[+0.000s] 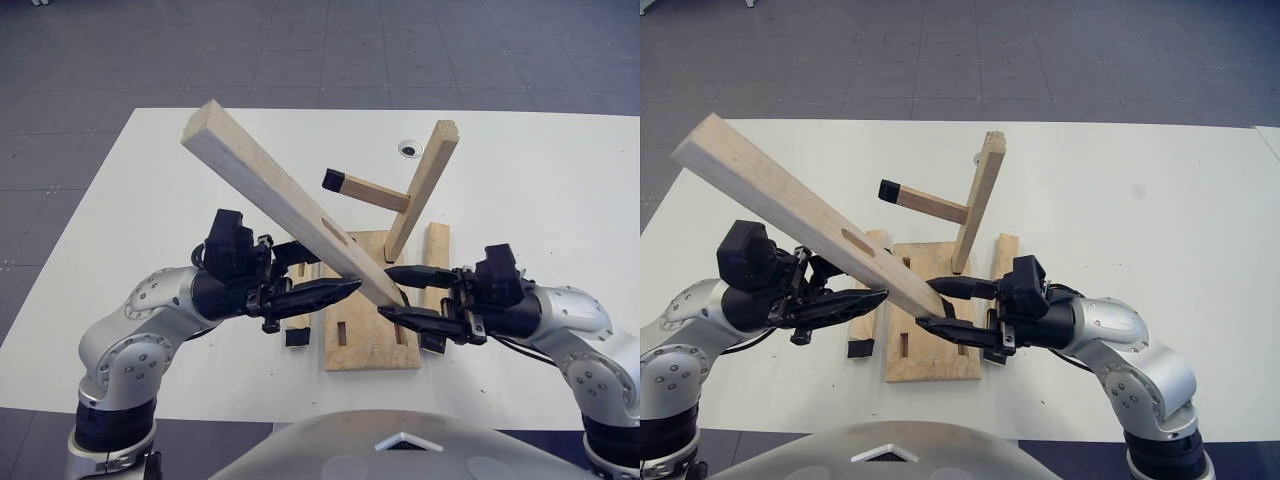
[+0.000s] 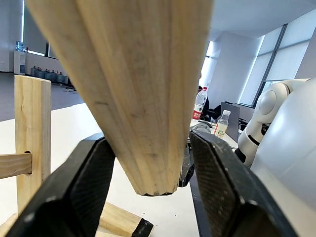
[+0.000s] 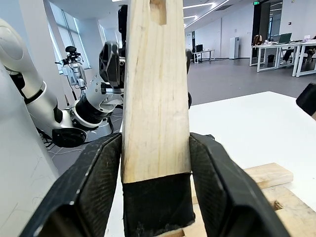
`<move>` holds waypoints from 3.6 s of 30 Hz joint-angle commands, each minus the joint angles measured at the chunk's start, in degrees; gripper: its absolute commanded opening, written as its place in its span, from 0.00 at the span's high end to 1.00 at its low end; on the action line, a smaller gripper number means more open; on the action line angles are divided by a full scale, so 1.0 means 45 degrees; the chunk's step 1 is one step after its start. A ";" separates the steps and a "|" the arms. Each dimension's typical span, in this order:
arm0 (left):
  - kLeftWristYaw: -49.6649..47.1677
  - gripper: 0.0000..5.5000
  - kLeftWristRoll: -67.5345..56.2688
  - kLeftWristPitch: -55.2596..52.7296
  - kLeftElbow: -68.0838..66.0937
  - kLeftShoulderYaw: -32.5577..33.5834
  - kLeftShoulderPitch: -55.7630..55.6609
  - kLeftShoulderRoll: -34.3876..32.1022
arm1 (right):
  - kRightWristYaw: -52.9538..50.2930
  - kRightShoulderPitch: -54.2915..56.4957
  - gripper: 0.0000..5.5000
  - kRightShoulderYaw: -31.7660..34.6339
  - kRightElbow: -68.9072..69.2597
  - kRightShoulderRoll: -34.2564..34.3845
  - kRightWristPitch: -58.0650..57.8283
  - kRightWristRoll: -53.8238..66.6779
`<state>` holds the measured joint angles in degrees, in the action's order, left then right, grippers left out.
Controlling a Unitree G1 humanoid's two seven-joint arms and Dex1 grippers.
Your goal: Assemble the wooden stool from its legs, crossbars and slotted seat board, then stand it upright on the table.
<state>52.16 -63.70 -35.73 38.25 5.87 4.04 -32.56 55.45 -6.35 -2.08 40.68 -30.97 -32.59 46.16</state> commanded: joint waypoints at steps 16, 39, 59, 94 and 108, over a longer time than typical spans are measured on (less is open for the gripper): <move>-0.1114 0.63 -0.1089 0.0083 0.0487 -0.0064 -0.0293 0.0205 | -0.0487 -0.0023 0.61 -0.0809 -0.0212 -0.0263 0.0614 -0.0457; 0.4053 0.63 0.3861 0.4332 -0.5763 0.0361 -0.2047 -0.0670 | 0.0413 -0.1041 0.05 0.0989 -0.1021 -0.1854 0.1838 -0.1079; 0.7884 0.63 0.7389 0.8023 -1.5010 -0.1223 -0.6695 0.1495 | 0.1298 -0.1761 0.05 0.0614 -0.1354 -0.2050 0.2987 -0.1849; 0.8959 0.63 0.7614 0.8899 -1.7253 -0.3220 -0.6968 0.0416 | 0.1000 -0.1829 0.05 0.0820 -0.0971 -0.2080 0.2944 -0.1663; 0.7935 0.63 1.0200 0.8314 -1.8810 -0.4845 -0.7459 0.0658 | 0.0836 -0.1886 0.05 0.0832 -0.0914 -0.1905 0.3051 -0.1684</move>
<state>91.71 -29.33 5.18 -42.90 -9.98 -32.34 -29.29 59.99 -15.08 1.17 35.89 -39.37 -19.17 38.56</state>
